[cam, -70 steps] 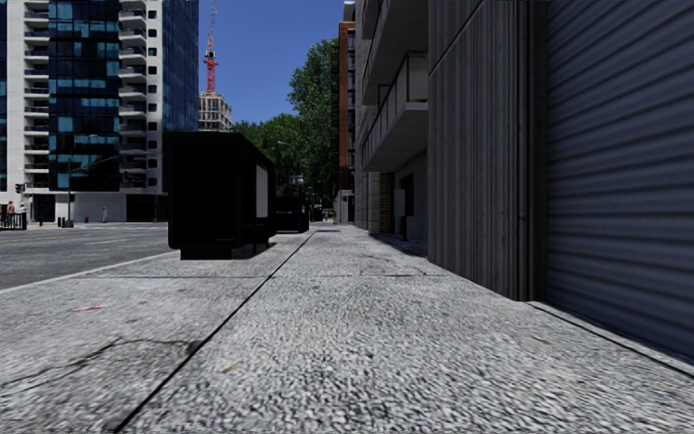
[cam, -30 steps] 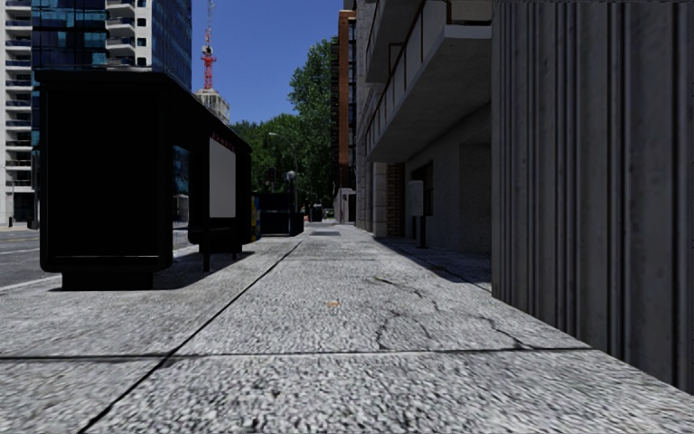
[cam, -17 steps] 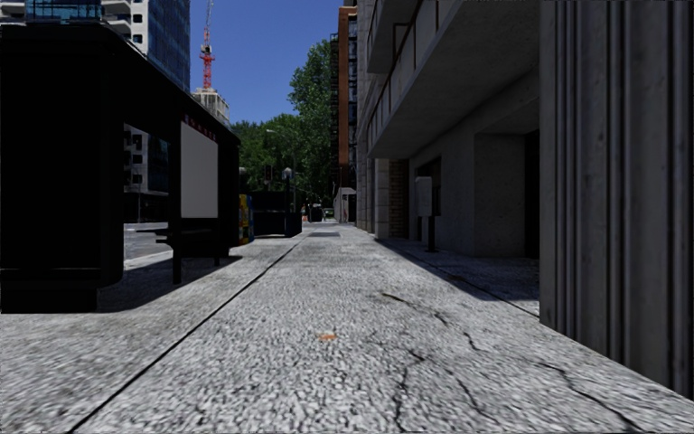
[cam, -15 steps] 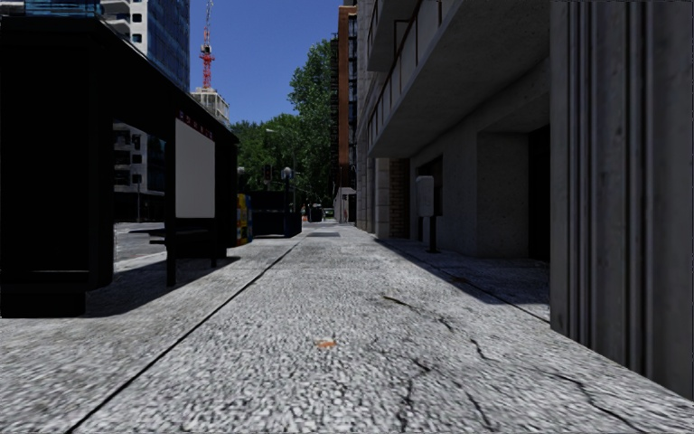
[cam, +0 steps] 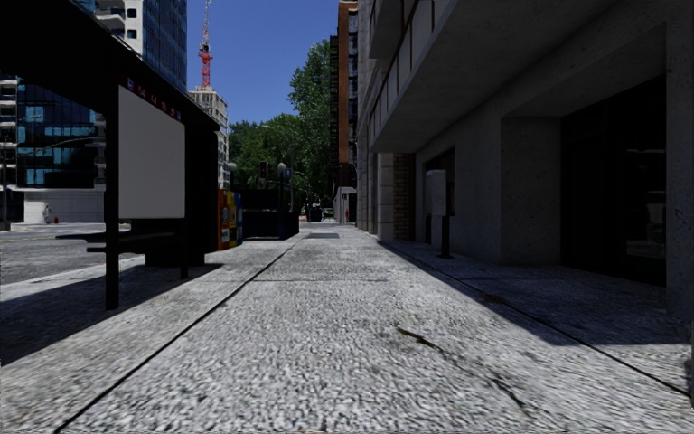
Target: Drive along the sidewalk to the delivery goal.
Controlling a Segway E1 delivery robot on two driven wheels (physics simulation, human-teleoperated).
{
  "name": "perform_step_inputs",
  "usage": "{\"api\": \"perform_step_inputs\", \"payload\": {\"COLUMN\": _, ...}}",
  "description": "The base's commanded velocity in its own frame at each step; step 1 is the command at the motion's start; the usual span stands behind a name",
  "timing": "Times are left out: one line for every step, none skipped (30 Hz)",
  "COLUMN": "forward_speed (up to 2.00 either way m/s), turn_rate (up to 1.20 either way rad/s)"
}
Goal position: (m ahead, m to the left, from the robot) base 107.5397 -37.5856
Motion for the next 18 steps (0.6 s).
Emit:
{"api": "perform_step_inputs", "payload": {"forward_speed": 2.0, "turn_rate": 0.0}}
{"api": "perform_step_inputs", "payload": {"forward_speed": 2.0, "turn_rate": 0.0}}
{"api": "perform_step_inputs", "payload": {"forward_speed": 2.0, "turn_rate": 0.0}}
{"api": "perform_step_inputs", "payload": {"forward_speed": 2.0, "turn_rate": 0.0}}
{"api": "perform_step_inputs", "payload": {"forward_speed": 2.0, "turn_rate": 0.0}}
{"api": "perform_step_inputs", "payload": {"forward_speed": 2.0, "turn_rate": 0.0}}
{"api": "perform_step_inputs", "payload": {"forward_speed": 2.0, "turn_rate": 0.0}}
{"api": "perform_step_inputs", "payload": {"forward_speed": 2.0, "turn_rate": 0.0}}
{"api": "perform_step_inputs", "payload": {"forward_speed": 2.0, "turn_rate": 0.0}}
{"api": "perform_step_inputs", "payload": {"forward_speed": 2.0, "turn_rate": 0.0}}
{"api": "perform_step_inputs", "payload": {"forward_speed": 2.0, "turn_rate": 0.0}}
{"api": "perform_step_inputs", "payload": {"forward_speed": 2.0, "turn_rate": 0.0}}
{"api": "perform_step_inputs", "payload": {"forward_speed": 2.0, "turn_rate": 0.0}}
{"api": "perform_step_inputs", "payload": {"forward_speed": 2.0, "turn_rate": 0.0}}
{"api": "perform_step_inputs", "payload": {"forward_speed": 2.0, "turn_rate": 0.0}}
{"api": "perform_step_inputs", "payload": {"forward_speed": 2.0, "turn_rate": 0.0}}
{"api": "perform_step_inputs", "payload": {"forward_speed": 2.0, "turn_rate": 0.0}}
{"api": "perform_step_inputs", "payload": {"forward_speed": 2.0, "turn_rate": 0.0}}
